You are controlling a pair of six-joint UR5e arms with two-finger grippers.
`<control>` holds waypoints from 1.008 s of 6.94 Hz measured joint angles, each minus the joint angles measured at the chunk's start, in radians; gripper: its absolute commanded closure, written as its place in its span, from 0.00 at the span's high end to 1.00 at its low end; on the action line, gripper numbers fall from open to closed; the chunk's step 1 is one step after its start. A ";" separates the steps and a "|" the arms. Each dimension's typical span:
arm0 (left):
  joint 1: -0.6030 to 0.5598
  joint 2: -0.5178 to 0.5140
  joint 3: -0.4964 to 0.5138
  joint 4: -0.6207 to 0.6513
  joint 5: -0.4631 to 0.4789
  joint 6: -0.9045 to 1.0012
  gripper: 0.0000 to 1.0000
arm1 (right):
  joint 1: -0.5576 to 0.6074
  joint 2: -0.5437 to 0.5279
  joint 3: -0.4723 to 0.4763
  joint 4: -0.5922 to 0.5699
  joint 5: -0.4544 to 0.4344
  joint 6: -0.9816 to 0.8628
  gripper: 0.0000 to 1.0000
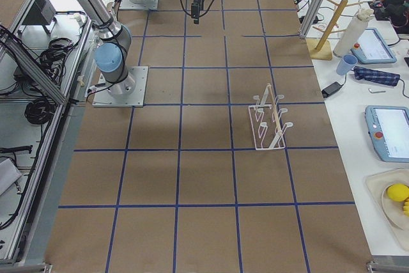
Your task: Transfer IKEA cup to right arm and place on rack
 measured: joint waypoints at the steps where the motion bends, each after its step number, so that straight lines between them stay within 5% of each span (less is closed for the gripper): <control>1: 0.004 -0.044 -0.003 0.050 0.001 0.035 1.00 | 0.002 0.000 0.001 0.001 0.055 0.001 1.00; 7: 0.001 -0.129 -0.035 0.129 0.001 0.036 0.99 | 0.006 -0.016 0.002 0.001 0.615 -0.020 1.00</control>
